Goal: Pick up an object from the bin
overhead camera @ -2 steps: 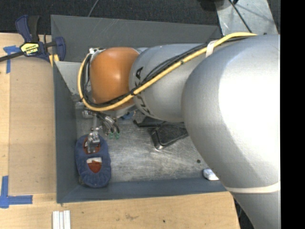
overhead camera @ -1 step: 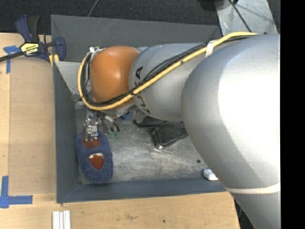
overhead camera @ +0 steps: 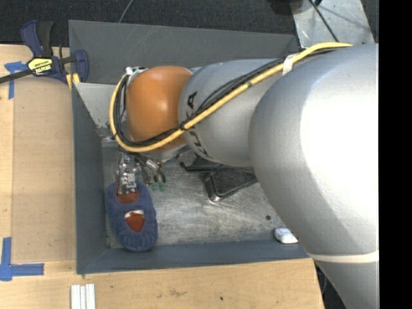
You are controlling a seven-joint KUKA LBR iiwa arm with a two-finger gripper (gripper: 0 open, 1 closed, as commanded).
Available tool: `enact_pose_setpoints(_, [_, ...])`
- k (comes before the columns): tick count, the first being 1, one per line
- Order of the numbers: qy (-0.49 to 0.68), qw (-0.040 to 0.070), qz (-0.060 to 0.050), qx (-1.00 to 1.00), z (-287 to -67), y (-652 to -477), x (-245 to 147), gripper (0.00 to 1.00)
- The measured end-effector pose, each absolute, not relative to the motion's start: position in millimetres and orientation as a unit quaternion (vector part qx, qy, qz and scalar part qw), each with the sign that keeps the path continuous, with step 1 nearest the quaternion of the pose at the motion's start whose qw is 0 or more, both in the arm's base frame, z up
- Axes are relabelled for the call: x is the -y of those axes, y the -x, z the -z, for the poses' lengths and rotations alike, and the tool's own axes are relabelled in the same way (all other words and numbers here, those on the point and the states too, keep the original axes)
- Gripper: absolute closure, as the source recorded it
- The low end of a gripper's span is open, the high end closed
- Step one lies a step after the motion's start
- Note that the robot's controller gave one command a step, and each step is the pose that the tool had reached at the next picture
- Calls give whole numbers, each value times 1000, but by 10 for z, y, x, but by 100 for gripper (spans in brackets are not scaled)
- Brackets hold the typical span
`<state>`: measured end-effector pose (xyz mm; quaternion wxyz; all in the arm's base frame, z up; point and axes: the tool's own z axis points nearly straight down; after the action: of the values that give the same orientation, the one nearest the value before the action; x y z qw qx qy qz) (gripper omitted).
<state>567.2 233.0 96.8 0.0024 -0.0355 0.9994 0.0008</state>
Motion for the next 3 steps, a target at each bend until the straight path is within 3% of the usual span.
enact_pose_setpoints(1, [24, 3, -3, -1000, -847, -5724, -2349, 100])
enact_pose_setpoints(2, [19, 4, -2, -1000, -1382, -5694, -2336, 100])
enact_pose_setpoints(3, [18, 1, -1, -1000, -1341, -5682, -2330, 0])
